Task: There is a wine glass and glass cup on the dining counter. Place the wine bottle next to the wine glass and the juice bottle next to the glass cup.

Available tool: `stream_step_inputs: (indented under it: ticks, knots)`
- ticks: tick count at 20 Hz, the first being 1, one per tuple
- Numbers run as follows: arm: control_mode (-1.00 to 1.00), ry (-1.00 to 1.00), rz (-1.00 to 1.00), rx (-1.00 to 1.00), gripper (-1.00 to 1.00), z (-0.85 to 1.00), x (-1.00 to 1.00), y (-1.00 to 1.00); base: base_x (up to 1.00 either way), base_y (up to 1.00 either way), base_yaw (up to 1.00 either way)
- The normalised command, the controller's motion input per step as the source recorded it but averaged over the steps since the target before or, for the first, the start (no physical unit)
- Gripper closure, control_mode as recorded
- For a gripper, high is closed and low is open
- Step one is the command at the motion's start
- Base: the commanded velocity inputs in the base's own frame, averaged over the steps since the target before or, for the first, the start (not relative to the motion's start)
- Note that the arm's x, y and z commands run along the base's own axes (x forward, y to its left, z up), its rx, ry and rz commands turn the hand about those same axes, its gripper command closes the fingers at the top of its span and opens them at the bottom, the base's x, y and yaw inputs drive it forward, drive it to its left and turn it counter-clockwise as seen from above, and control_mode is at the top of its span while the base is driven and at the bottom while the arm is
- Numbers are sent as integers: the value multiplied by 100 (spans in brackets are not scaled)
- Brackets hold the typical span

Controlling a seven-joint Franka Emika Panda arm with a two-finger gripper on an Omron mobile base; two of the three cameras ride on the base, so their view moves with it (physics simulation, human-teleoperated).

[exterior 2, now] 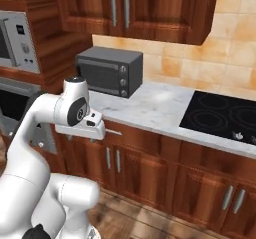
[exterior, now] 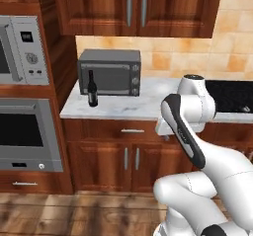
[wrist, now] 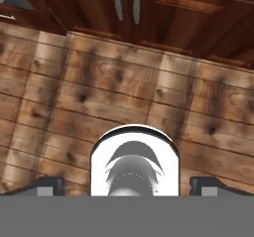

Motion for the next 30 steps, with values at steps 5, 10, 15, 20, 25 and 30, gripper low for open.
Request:
stream_step_inputs:
  ticks: [5,10,15,20,25,30]
  knots:
    - [100,0,0,0,-100,0,0,0,65,60,-10]
    - [100,0,0,0,-100,0,0,0,66,55,-16]
    - [100,0,0,0,-100,0,0,0,65,49,-26]
    - [100,0,0,0,-100,0,0,0,41,53,-29]
    - [100,0,0,0,-100,0,0,0,39,58,-28]
    - [100,0,0,0,-100,0,0,0,63,30,-9]
